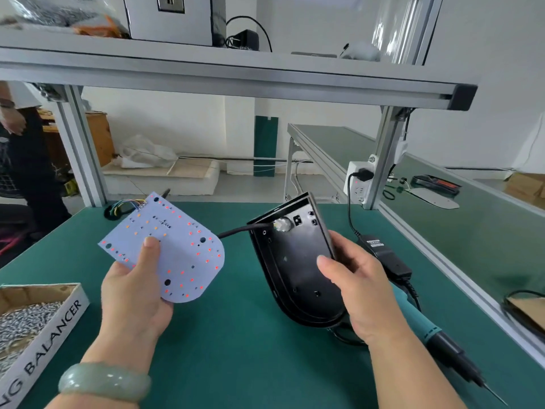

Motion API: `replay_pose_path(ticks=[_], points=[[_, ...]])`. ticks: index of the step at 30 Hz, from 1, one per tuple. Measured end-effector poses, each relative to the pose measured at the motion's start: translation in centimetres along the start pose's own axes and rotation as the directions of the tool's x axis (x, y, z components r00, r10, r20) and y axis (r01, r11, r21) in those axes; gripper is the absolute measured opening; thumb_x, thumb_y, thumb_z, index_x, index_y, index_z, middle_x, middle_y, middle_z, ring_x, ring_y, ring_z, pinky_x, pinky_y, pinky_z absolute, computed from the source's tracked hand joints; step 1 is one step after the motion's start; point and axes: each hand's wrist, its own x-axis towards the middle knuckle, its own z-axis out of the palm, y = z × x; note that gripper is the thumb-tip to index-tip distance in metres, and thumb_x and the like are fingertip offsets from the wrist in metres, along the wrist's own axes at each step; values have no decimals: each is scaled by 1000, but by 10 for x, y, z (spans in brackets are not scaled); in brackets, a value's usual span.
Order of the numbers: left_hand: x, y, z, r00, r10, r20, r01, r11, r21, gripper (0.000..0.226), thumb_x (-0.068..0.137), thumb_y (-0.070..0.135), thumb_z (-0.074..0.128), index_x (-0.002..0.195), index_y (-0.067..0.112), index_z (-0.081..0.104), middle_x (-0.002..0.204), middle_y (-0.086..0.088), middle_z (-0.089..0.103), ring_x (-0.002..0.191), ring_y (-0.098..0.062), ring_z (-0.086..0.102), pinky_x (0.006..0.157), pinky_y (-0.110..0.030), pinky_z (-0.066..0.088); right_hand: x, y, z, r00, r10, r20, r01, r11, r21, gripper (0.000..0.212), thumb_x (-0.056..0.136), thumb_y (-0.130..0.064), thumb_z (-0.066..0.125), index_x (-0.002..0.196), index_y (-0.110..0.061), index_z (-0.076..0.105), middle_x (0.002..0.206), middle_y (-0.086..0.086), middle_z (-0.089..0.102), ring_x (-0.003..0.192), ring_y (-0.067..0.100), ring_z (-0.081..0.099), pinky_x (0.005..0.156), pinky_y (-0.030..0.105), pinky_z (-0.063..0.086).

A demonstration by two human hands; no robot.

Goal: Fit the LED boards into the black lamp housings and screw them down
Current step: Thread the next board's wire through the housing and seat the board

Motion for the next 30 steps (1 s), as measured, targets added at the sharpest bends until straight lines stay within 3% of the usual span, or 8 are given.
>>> replay_pose_path(ticks=[3, 7, 12, 16, 19, 24, 27, 30], points=[[-3, -2, 3, 1000, 13, 13, -14, 1000, 23, 9, 95, 27, 59, 101, 26, 66, 100, 12, 74, 88, -10, 71, 74, -37, 54, -2, -2, 7, 999, -13, 43, 16, 997, -71, 36, 82, -19, 62, 101, -47, 71, 101, -13, 74, 95, 4, 68, 80, 15, 52], [-15, -2, 12, 979, -53, 199, 41, 997, 62, 15, 93, 27, 58, 104, 21, 66, 101, 6, 74, 87, -13, 72, 67, -35, 57, -2, 4, 20, 996, 81, -25, -78, 992, 102, 33, 93, -6, 56, 100, -33, 75, 103, -6, 74, 99, 13, 69, 90, 30, 52], [-33, -2, 20, 881, -178, 438, 157, 984, 83, 41, 78, 36, 60, 109, 10, 65, 106, -8, 73, 90, -24, 72, 64, -36, 59, -2, 14, 36, 964, 221, -146, -188, 960, 209, 17, 95, -18, 59, 91, -26, 73, 91, -12, 75, 83, -1, 69, 68, 11, 50], [-40, -8, 24, 866, -203, 456, 109, 969, 222, 42, 75, 37, 62, 103, 6, 65, 97, -12, 74, 78, -24, 72, 58, -34, 57, -5, 18, 44, 919, 380, -103, -308, 858, 411, 16, 96, -22, 58, 100, -14, 71, 108, 11, 72, 103, 26, 67, 95, 44, 52], [-38, -7, 22, 846, -244, 474, 139, 959, 245, 33, 70, 31, 66, 95, 9, 71, 96, -13, 74, 75, -25, 72, 56, -33, 57, -3, 19, 44, 915, 393, -86, -308, 822, 479, 22, 96, -23, 56, 107, -8, 67, 111, 14, 71, 110, 36, 63, 100, 53, 47], [-38, -6, 17, 771, -362, 524, 330, 931, 157, 29, 73, 27, 65, 92, 9, 76, 107, -15, 72, 88, -28, 72, 65, -38, 58, -8, 20, 53, 904, 412, 115, -407, 744, 530, 31, 96, -29, 52, 112, -5, 64, 106, 14, 72, 91, 25, 69, 80, 37, 56], [-37, -2, 15, 779, -350, 519, 317, 936, 156, 26, 75, 28, 61, 84, 11, 78, 98, -14, 74, 77, -26, 73, 57, -36, 58, -3, 23, 47, 876, 440, 197, -471, 694, 545, 51, 96, -50, 39, 96, -8, 69, 77, 5, 66, 66, 18, 61, 62, 29, 51], [-36, 4, 12, 752, -369, 547, 332, 928, 169, 27, 73, 29, 60, 79, 10, 78, 87, -16, 74, 65, -28, 72, 51, -36, 56, 3, 26, 36, 949, 297, 108, -316, 886, 340, 23, 102, -17, 44, 109, -10, 65, 90, 6, 70, 65, 17, 59, 60, 24, 49]])
